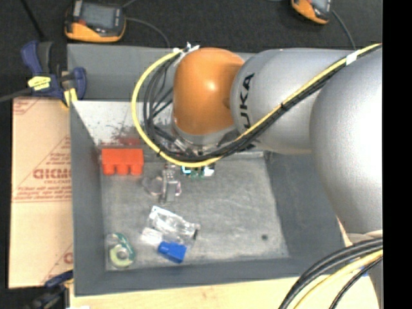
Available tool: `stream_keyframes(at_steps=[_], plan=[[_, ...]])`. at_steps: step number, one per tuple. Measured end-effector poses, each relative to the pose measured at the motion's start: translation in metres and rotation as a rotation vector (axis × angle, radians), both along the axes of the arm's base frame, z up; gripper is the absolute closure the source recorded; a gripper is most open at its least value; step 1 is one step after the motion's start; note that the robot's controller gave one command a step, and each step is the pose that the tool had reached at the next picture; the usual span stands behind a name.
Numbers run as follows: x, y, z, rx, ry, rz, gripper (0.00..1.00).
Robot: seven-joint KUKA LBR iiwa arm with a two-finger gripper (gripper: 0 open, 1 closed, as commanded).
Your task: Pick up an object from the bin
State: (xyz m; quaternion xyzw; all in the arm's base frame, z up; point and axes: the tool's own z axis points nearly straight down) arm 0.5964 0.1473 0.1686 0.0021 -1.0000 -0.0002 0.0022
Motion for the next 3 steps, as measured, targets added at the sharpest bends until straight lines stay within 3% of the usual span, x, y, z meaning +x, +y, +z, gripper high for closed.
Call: stream_keyframes(at_steps=[1, 2, 3], plan=[[-0.063, -0.015, -0.073, 0.000, -0.005, 0.379, 0.00], [-0.060, -0.017, -0.068, -0.003, -0.008, 0.372, 1.00], [-0.081, -0.011, 0.064, 0.000, -0.016, 0.373, 1.00]])
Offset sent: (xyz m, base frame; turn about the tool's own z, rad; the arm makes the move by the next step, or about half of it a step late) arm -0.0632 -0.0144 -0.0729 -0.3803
